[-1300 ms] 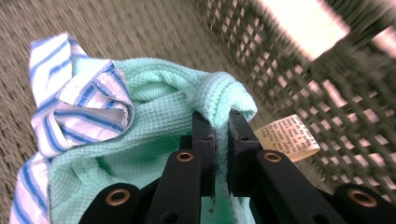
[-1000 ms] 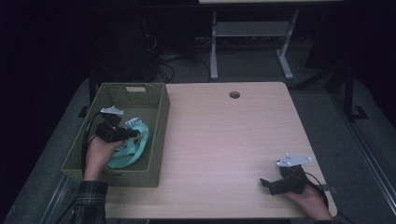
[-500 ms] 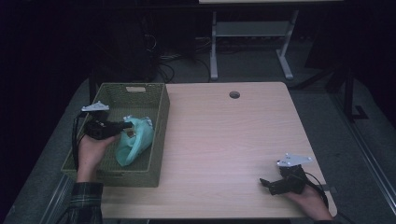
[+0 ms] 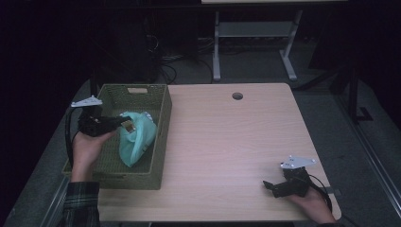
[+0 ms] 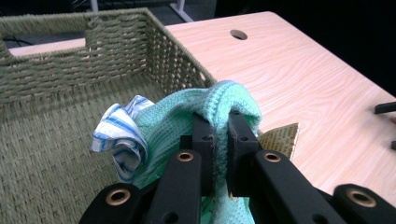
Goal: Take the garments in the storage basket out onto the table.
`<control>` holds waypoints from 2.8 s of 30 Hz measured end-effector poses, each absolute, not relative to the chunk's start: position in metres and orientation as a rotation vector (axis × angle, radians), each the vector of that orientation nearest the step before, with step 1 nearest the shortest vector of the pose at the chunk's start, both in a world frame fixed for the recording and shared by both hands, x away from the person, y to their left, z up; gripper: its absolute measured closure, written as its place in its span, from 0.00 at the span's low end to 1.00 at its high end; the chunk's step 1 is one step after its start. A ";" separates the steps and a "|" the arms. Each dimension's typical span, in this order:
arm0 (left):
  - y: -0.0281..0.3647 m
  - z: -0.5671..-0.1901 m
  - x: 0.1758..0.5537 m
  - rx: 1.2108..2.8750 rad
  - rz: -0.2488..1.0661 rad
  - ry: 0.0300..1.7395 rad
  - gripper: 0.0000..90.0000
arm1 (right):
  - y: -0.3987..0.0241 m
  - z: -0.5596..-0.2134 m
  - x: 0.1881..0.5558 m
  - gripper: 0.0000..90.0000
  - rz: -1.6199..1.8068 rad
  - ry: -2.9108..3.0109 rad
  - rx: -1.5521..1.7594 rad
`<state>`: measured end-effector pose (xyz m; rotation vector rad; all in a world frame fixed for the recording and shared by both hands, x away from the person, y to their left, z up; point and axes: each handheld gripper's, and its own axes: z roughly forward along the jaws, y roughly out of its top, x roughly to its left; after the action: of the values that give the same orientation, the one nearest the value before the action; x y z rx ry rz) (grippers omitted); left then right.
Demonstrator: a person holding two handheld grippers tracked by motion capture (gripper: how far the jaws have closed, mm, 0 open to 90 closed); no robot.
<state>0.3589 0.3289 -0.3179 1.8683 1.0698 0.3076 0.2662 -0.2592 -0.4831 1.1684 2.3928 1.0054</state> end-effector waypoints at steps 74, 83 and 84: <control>0.164 -0.263 0.364 1.842 0.177 0.679 0.93 | -0.259 -0.483 0.266 0.00 1.005 2.392 1.173; 0.133 -0.283 0.366 1.888 0.132 0.651 0.93 | -0.259 -0.483 0.266 0.00 1.006 2.392 1.175; 0.133 -0.283 0.366 1.888 0.132 0.651 0.93 | -0.259 -0.483 0.266 0.00 1.006 2.392 1.175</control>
<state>0.3656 0.1334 -0.2832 1.8878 0.6515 0.1325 0.2660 -0.2590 -0.4830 1.1747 2.3922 1.0064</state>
